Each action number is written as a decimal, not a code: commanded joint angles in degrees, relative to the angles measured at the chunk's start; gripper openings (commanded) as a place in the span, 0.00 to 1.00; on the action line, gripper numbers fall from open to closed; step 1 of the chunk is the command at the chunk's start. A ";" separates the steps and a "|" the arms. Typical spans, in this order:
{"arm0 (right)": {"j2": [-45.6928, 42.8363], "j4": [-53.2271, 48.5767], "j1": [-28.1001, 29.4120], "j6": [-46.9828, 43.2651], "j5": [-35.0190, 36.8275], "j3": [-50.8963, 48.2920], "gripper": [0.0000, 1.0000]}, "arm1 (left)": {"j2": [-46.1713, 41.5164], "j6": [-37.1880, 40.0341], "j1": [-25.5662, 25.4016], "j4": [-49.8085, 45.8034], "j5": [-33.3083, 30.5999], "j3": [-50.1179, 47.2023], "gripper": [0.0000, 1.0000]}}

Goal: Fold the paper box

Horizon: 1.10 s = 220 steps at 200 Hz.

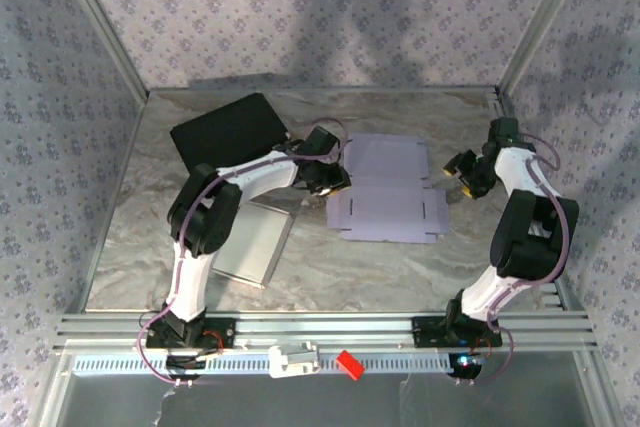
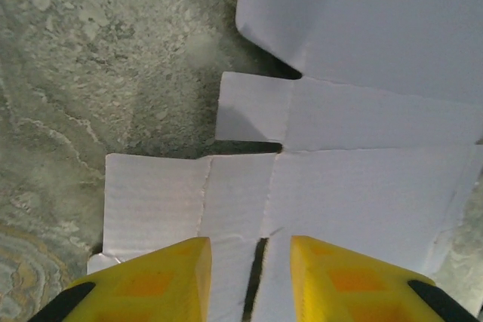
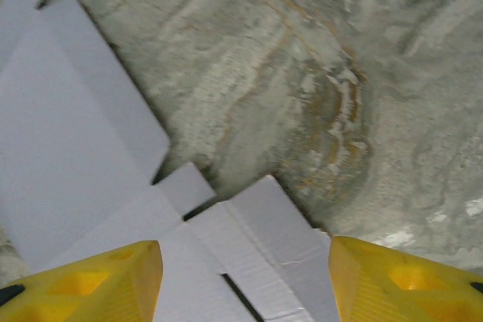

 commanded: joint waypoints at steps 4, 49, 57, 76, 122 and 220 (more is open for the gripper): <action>2.71 -0.89 -0.44 -5.16 -2.51 -0.51 0.62 | 1.65 1.84 -0.36 -3.71 -1.82 0.56 0.33; 4.25 -1.60 -0.12 -6.34 -4.44 -1.03 0.61 | 2.01 3.78 -0.28 -5.27 -3.78 -3.03 0.30; 4.02 -1.71 0.08 -6.68 -4.31 -1.19 0.61 | 1.85 3.88 -0.12 -5.57 -4.04 -4.01 0.30; 3.19 -1.50 0.17 -7.15 -4.12 -2.21 0.61 | 0.61 3.92 0.63 -5.24 -4.57 -7.66 0.29; 2.32 0.55 1.84 -9.28 -7.68 -5.06 0.61 | -5.08 4.79 4.45 -1.97 -4.68 -17.98 0.28; 7.60 2.29 7.52 -14.27 -7.45 -2.77 0.56 | -3.69 9.45 5.74 -5.91 -6.12 -14.39 0.28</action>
